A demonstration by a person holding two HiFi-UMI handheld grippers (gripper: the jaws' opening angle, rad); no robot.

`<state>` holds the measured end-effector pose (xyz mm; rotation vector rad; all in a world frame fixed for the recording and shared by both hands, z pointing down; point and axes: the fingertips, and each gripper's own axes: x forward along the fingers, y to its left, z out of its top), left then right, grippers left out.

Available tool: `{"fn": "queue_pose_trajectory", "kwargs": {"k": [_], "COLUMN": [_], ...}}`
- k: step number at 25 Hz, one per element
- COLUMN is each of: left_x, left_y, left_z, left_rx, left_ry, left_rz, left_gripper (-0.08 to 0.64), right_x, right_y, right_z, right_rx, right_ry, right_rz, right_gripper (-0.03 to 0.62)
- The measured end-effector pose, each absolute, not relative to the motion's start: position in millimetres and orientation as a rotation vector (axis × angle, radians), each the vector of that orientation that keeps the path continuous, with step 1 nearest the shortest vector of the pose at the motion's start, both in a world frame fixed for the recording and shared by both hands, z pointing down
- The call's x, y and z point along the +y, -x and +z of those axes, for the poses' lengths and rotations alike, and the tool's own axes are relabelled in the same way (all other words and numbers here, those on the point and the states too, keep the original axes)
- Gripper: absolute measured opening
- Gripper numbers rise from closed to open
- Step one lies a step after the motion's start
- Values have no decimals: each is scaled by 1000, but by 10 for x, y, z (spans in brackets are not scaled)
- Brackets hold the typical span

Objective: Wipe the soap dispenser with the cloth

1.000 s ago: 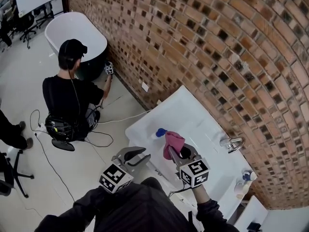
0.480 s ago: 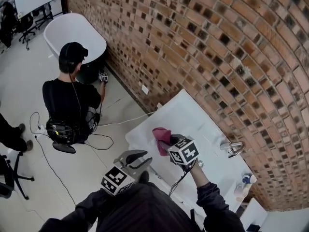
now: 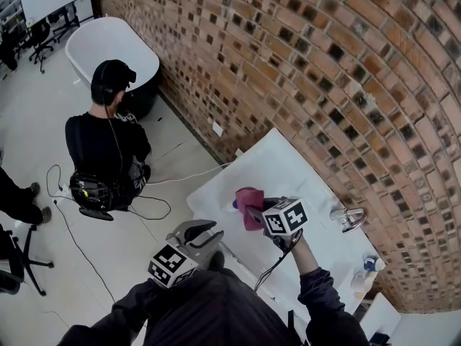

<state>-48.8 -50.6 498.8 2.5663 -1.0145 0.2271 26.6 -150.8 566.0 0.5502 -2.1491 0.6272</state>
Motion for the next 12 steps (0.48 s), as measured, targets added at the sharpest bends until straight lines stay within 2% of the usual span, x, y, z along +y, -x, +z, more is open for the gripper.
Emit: {"fn": "queue_pose_trajectory", "kwargs": {"k": [12], "left_x": [-488], "left_y": [534], "left_z": [5012], "left_rx": [-1006], "left_ry": [-2566], "left_rz": [283], "left_gripper": [112], "right_x": [-1333], "right_y": [-497], "right_z": [5510], "right_rx": [-2425], "right_ry": [-758], "right_rz": [638], "right_gripper": [75]}}
